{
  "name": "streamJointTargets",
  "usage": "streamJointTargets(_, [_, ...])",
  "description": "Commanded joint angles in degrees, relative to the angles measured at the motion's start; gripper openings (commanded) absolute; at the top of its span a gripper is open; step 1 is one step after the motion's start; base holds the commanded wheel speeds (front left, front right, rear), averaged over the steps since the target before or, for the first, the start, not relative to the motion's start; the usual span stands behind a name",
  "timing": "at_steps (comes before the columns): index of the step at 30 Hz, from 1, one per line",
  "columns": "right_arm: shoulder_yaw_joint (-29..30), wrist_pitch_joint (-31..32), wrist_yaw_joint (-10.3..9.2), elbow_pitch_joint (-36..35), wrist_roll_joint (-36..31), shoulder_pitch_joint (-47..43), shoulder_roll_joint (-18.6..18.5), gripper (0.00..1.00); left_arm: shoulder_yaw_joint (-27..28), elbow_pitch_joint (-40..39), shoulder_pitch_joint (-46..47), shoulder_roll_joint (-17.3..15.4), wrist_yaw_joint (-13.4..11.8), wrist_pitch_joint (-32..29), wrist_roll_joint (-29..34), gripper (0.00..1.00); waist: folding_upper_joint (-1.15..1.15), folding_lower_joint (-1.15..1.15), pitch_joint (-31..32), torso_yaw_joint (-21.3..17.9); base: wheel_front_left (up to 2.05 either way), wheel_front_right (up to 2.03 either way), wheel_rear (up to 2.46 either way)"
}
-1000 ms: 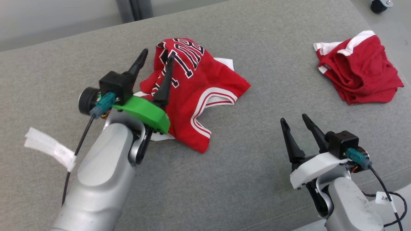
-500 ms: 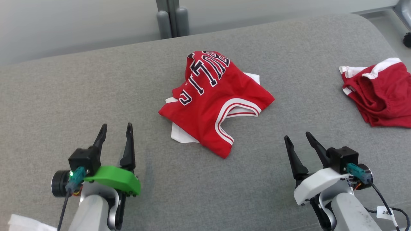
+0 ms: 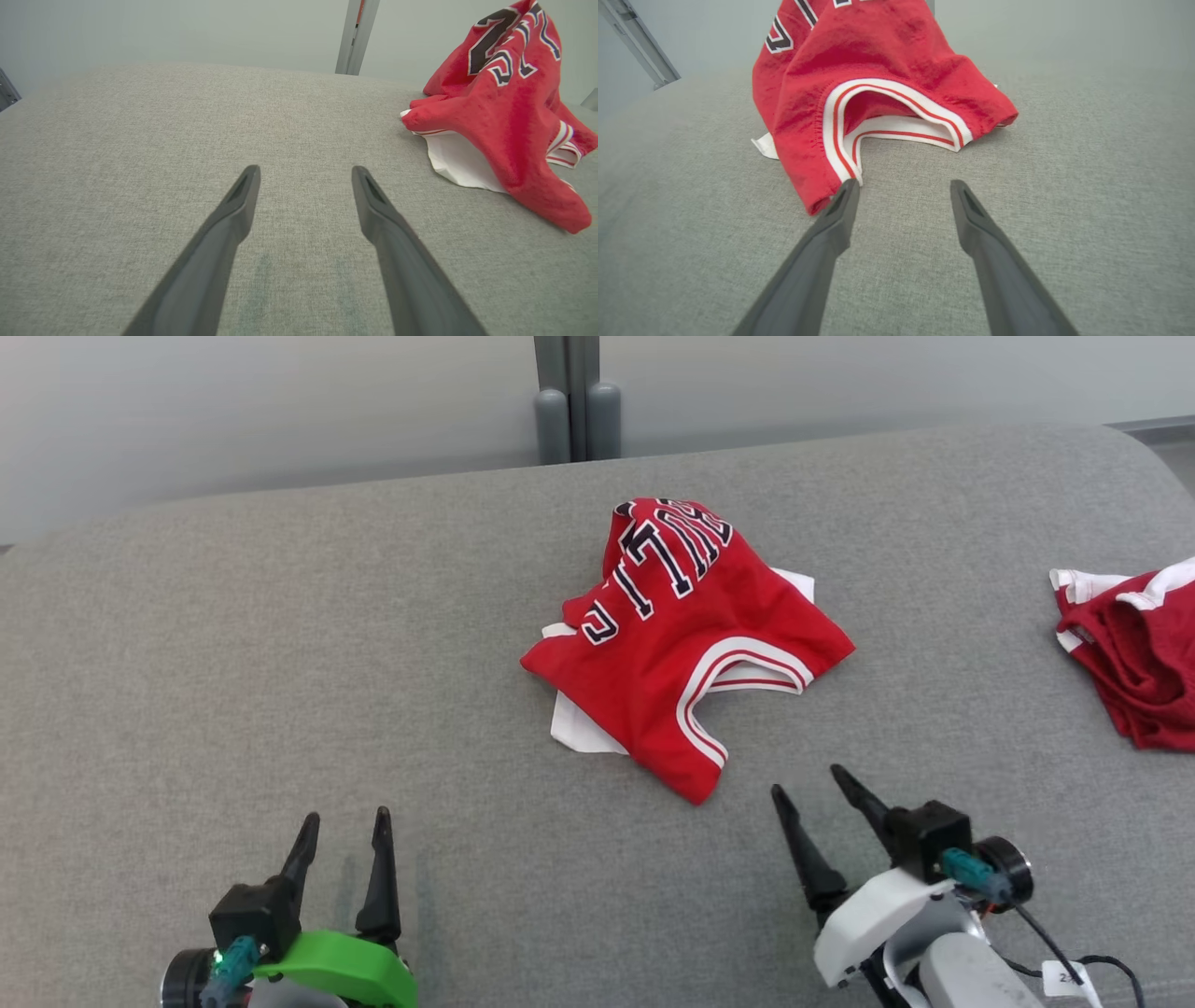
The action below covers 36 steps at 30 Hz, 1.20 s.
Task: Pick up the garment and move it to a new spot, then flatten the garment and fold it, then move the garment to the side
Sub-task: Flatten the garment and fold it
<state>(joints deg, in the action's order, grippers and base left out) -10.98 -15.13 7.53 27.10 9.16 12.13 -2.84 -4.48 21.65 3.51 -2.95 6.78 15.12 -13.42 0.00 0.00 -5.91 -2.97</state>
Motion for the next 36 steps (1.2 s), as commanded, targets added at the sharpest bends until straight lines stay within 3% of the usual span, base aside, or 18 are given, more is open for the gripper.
streamJointTargets(1, [-1.96, -0.02, -0.09, -0.3, -0.64, 0.21, -0.15, 1.0, -0.52, -0.24, -0.14, -0.03, 0.16, 0.03, -0.53, 1.0, 0.0, 0.0, -0.9, 0.9, 0.0, 0.0, 0.0])
streamJointTargets(12, [-18.13, -0.01, -0.09, 4.46, 1.7, 12.16, -0.22, 1.0, -3.46, -0.4, 4.46, -0.07, 0.01, 0.03, -2.9, 1.0, 0.0, 0.0, -5.98, 6.85, 0.0, 0.0, 0.0])
streamJointTargets(20, [-23.11, -0.03, -0.09, 14.13, 7.69, 21.81, -0.24, 1.0, -5.11, -0.39, 6.18, -0.05, -0.01, 0.03, -4.32, 1.0, 0.0, 0.0, -9.61, 10.75, 0.0, 0.0, 0.0])
streamJointTargets(31, [-25.72, 0.1, -0.05, 23.2, 7.85, 27.18, -0.19, 1.0, -7.08, -0.93, 8.57, -0.05, -0.29, 0.03, -5.33, 1.0, 0.0, 0.0, -13.13, 12.96, 0.0, 0.0, 0.0])
streamJointTargets(32, [-26.21, 0.29, -0.03, 23.79, 7.95, 27.45, -0.18, 0.81, -7.27, -0.87, 8.69, -0.05, -0.28, 0.03, -5.44, 1.0, 0.0, 0.0, -13.34, 13.08, 0.0, 0.0, 0.0])
streamJointTargets(34, [-27.52, 0.42, -0.02, 25.18, 8.32, 27.65, -0.14, 0.03, -7.61, -0.63, 9.04, -0.05, -0.25, 0.03, -5.64, 1.0, 0.0, 0.0, -13.53, 13.28, 0.0, 0.0, 0.0])
streamJointTargets(36, [-28.08, 0.46, 0.02, 25.84, 8.6, 27.79, -0.1, 0.0, -7.85, -0.39, 9.27, -0.05, -0.22, 0.03, -5.83, 1.0, 0.0, 0.0, -13.54, 13.41, 0.0, 0.0, 0.0])
